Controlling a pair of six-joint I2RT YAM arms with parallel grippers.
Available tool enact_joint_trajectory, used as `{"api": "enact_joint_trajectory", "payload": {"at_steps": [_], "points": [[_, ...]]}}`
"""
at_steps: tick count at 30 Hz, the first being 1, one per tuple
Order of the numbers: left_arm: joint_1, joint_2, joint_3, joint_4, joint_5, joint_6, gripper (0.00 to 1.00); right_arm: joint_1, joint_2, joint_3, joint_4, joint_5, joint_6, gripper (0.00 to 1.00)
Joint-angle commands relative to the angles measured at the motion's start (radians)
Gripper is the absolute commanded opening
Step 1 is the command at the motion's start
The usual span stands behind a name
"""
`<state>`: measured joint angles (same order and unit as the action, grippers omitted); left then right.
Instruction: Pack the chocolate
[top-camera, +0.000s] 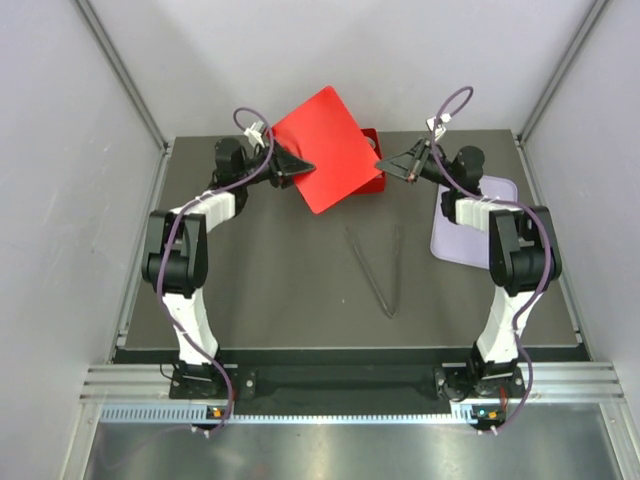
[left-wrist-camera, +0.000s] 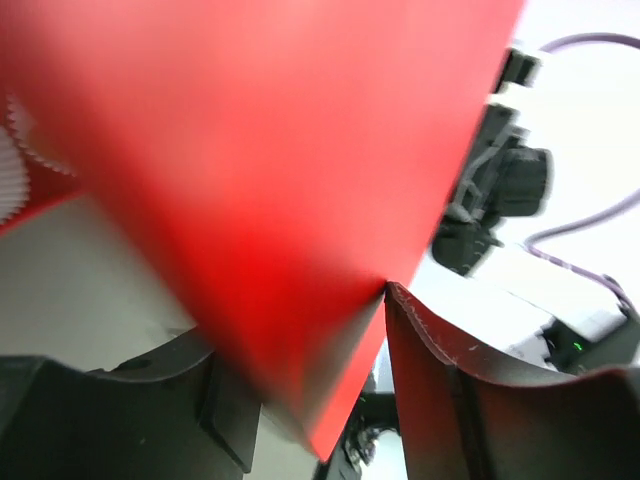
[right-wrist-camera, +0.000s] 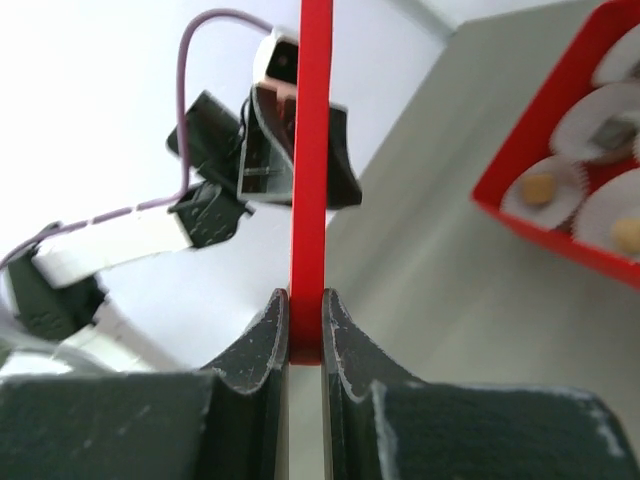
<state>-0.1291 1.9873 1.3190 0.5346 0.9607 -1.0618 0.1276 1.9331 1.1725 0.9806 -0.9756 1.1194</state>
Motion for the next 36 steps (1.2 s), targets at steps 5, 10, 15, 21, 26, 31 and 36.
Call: {"api": "enact_joint_trajectory", "payload": {"at_steps": [5, 10, 15, 21, 26, 31, 36], "points": [[0.011, -0.16, -0.093, 0.347, 0.052, -0.197, 0.53, -0.011, -0.065, -0.074, 0.478, -0.195, 0.339, 0.0], [0.011, -0.234, -0.136, 0.289, 0.023, -0.191, 0.22, -0.023, -0.086, -0.091, 0.407, -0.155, 0.352, 0.07], [0.005, -0.311, -0.225, 0.294, -0.071, -0.245, 0.0, -0.017, -0.149, -0.12, 0.235, -0.011, 0.246, 0.41], [-0.043, -0.377, -0.308, 0.381, -0.31, -0.297, 0.0, 0.078, -0.232, -0.238, 0.139, 0.251, 0.217, 0.68], [-0.079, -0.386, -0.356, 0.502, -0.442, -0.334, 0.0, 0.219, -0.249, -0.315, 0.164, 0.417, 0.284, 0.73], [-0.09, -0.398, -0.38, 0.49, -0.519, -0.311, 0.0, 0.288, -0.227, -0.352, 0.291, 0.534, 0.365, 0.56], [-0.09, -0.415, -0.414, 0.475, -0.545, -0.277, 0.0, 0.319, -0.21, -0.363, 0.342, 0.574, 0.399, 0.41]]}}
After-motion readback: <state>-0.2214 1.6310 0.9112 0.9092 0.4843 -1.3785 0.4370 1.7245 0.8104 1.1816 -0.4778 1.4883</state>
